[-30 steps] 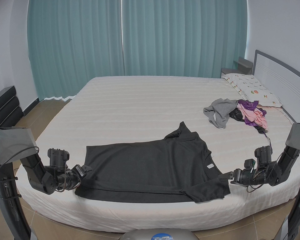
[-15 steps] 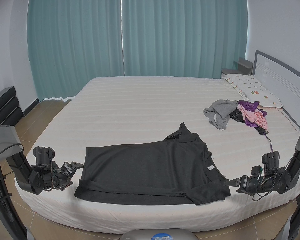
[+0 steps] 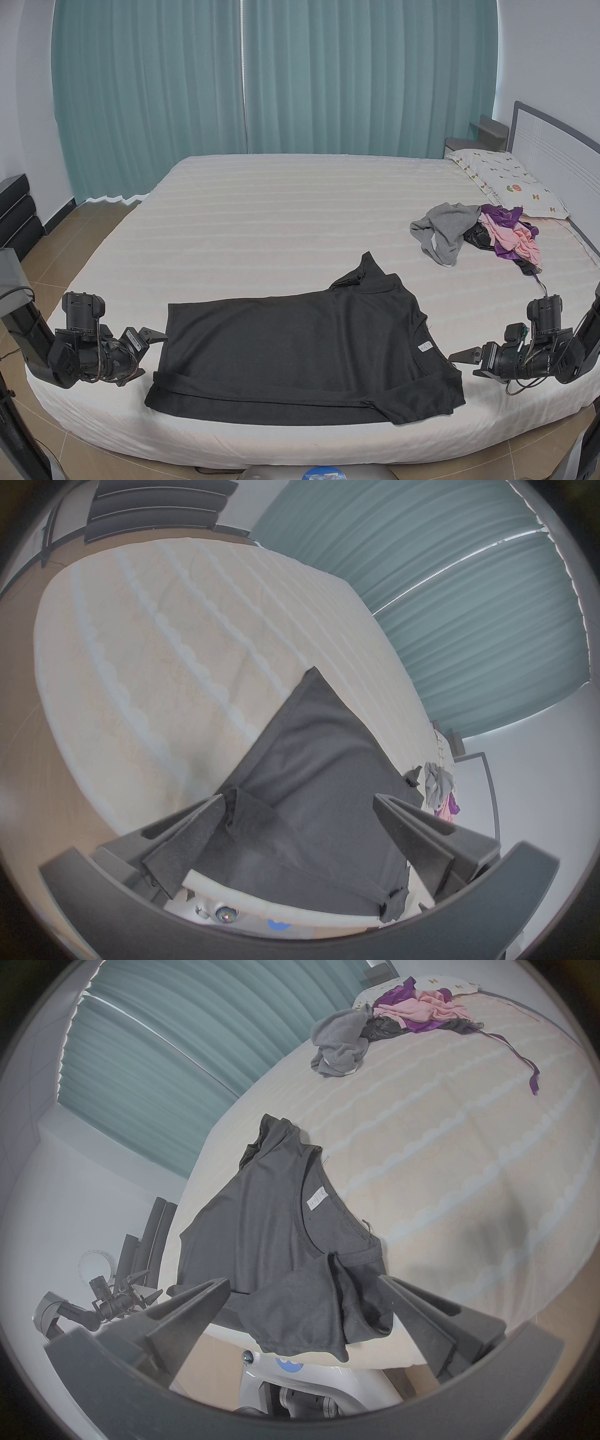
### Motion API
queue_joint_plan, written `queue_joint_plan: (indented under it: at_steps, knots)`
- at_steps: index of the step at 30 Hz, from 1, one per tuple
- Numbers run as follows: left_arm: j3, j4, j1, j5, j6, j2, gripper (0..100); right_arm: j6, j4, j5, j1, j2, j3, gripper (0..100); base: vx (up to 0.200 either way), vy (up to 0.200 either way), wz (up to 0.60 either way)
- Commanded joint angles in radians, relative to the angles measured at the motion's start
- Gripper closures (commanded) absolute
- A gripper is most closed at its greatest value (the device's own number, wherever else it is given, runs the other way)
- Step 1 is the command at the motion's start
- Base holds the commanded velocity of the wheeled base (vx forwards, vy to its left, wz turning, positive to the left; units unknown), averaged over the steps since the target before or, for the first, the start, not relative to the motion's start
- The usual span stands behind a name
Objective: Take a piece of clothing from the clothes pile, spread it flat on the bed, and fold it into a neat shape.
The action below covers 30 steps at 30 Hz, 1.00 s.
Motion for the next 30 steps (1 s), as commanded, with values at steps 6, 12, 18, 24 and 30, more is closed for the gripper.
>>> queue_joint_plan:
  at_steps: [6, 12, 18, 24, 30]
  knots:
    - [0.008, 0.233, -0.154, -0.004, 0.005, -0.205, 0, 0.001, 0.001, 0.003, 0.041, -0.019, -0.018, 0, 0.0, 0.0, 0.0]
    - [-0.009, 0.221, -0.183, 0.012, 0.009, -0.061, 0, 0.033, -0.002, 0.003, 0.089, -0.034, -0.021, 0, 0.0, 0.0, 0.0]
    - [-0.02, 0.221, -0.194, 0.015, 0.011, -0.003, 0, 0.093, -0.005, -0.002, 0.117, -0.083, -0.038, 0, 0.0, 0.0, 0.0]
    - [-0.058, 0.227, -0.206, 0.041, 0.011, 0.037, 0, 0.089, -0.007, -0.006, 0.118, -0.042, -0.045, 0, 0.0, 0.0, 0.0]
    - [-0.124, 0.227, -0.206, 0.096, 0.011, 0.115, 0, 0.092, -0.007, -0.006, 0.118, -0.071, -0.036, 0, 0.0, 0.0, 0.0]
